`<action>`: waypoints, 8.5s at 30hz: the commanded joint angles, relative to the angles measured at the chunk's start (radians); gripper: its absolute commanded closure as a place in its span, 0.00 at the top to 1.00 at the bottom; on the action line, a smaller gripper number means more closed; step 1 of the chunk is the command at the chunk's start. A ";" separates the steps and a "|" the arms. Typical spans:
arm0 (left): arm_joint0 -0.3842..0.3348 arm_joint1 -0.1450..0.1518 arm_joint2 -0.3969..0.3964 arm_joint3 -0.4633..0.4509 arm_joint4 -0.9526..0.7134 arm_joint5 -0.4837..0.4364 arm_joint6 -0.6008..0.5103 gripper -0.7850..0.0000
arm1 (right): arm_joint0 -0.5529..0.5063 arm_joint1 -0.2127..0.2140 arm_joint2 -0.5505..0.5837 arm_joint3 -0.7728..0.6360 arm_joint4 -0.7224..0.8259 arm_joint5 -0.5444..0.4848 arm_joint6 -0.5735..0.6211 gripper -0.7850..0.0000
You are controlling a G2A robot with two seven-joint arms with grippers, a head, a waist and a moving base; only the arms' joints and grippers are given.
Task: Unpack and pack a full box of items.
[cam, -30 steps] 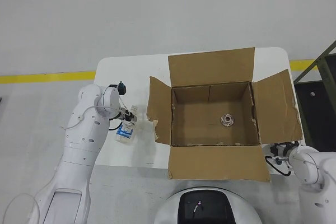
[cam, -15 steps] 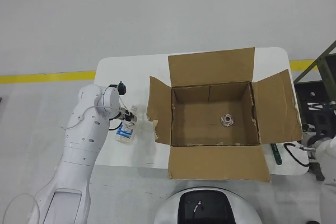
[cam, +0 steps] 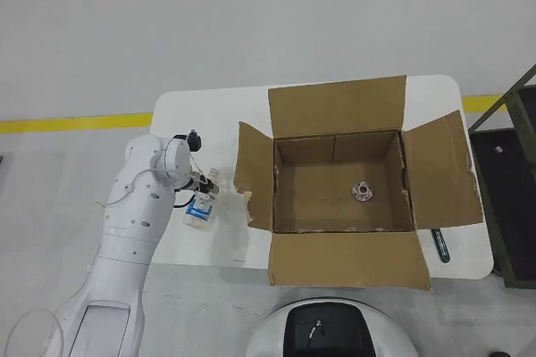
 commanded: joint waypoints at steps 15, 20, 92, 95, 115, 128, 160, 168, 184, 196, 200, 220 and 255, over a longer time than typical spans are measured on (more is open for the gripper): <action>0.000 0.000 0.000 0.000 0.000 0.000 0.000 1.00 | -0.153 0.010 -0.568 0.160 -0.187 -0.045 0.095 0.00; 0.000 0.000 0.000 0.000 0.000 0.000 0.000 1.00 | -0.142 0.009 -0.607 0.305 -0.262 -0.026 0.057 0.00; 0.000 0.000 0.000 0.000 0.000 0.000 0.000 1.00 | 0.122 -0.062 -0.705 0.813 -0.279 0.117 0.057 0.42; 0.000 0.000 0.000 0.000 0.000 0.000 0.000 1.00 | 0.121 -0.064 -0.701 0.814 -0.254 0.114 0.053 0.42; 0.000 0.000 0.000 0.000 0.000 0.000 0.000 1.00 | 0.119 -0.071 -0.686 0.853 -0.200 0.123 0.014 0.45; 0.000 0.000 0.000 0.000 0.000 0.000 0.000 1.00 | 0.111 -0.073 -0.680 0.865 -0.197 0.127 0.007 0.43; 0.000 0.000 0.000 0.000 0.000 0.000 0.000 1.00 | 0.135 -0.080 -0.681 0.880 -0.188 0.125 0.002 0.00; 0.000 0.000 0.000 0.000 0.000 0.000 0.000 1.00 | 0.081 -0.071 -0.612 0.641 -0.119 0.094 0.019 0.00; 0.000 0.000 0.000 0.000 0.000 0.000 0.000 1.00 | -0.050 -0.044 -0.445 0.269 -0.024 0.034 0.071 0.00; 0.000 0.000 0.000 0.000 0.000 0.000 0.000 1.00 | -0.061 -0.042 -0.445 0.257 -0.029 0.019 0.017 0.00; 0.000 0.000 0.000 0.000 0.000 0.000 0.000 1.00 | -0.011 -0.036 -0.400 0.209 -0.016 0.008 -0.017 0.00; 0.000 0.000 0.000 0.000 0.000 0.000 0.000 1.00 | 0.153 0.029 0.057 0.134 -0.005 -0.085 0.100 0.00; 0.000 0.000 0.000 0.000 0.000 0.000 0.000 1.00 | -0.423 0.062 -0.041 0.365 -0.108 -0.211 -0.038 0.00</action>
